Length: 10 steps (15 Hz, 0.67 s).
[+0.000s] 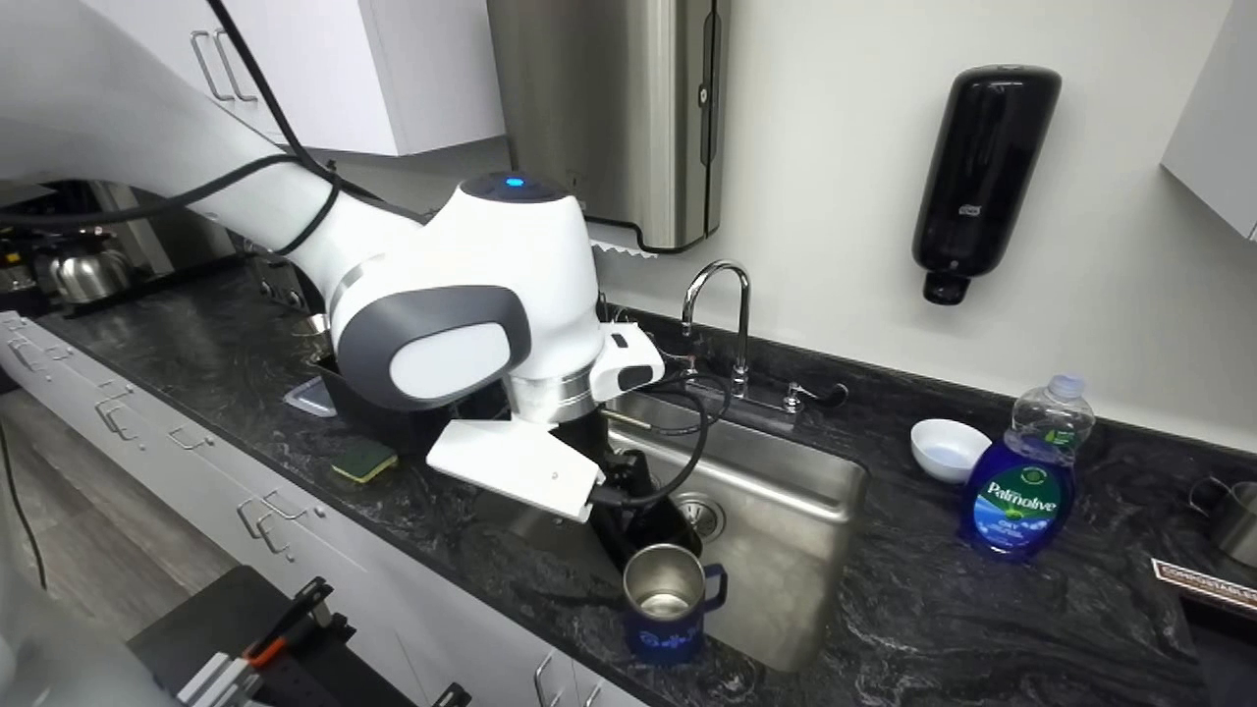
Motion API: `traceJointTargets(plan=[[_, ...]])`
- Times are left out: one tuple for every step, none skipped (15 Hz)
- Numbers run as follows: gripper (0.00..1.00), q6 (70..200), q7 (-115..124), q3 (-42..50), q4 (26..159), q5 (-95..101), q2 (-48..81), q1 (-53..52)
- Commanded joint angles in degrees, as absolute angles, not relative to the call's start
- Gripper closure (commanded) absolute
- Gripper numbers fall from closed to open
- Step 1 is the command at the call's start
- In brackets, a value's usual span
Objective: Pick up the dark blue cup from the edge of the countertop and put it in the sink.
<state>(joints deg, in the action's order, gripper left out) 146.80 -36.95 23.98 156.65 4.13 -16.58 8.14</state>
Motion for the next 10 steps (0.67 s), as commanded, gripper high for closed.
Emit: traceJointTargets(plan=[[0.0, 150.7, -41.1, 24.9, 156.1, 1.1, -12.6, 8.5], [0.0, 151.3, -42.2, 25.3, 155.5, 0.0, -11.1, 8.2], [0.0, 152.0, -42.9, 25.3, 155.1, -1.0, -9.6, 8.2], [0.0, 152.0, -44.0, 25.3, 154.3, -2.1, -8.1, 8.2], [0.0, 152.4, -45.1, 25.2, 153.7, -3.5, -6.8, 8.1], [0.0, 152.7, -46.4, 24.9, 152.8, -4.8, -5.3, 8.2], [0.0, 153.1, -47.5, 24.5, 152.0, -6.4, -3.9, 8.3], [0.0, 153.3, -48.8, 24.1, 151.0, -7.8, -2.6, 8.6], [0.0, 153.6, -50.0, 23.5, 150.0, -9.2, -1.3, 8.9], [0.0, 153.6, -51.1, 22.8, 148.9, -10.4, 0.0, 9.4]])
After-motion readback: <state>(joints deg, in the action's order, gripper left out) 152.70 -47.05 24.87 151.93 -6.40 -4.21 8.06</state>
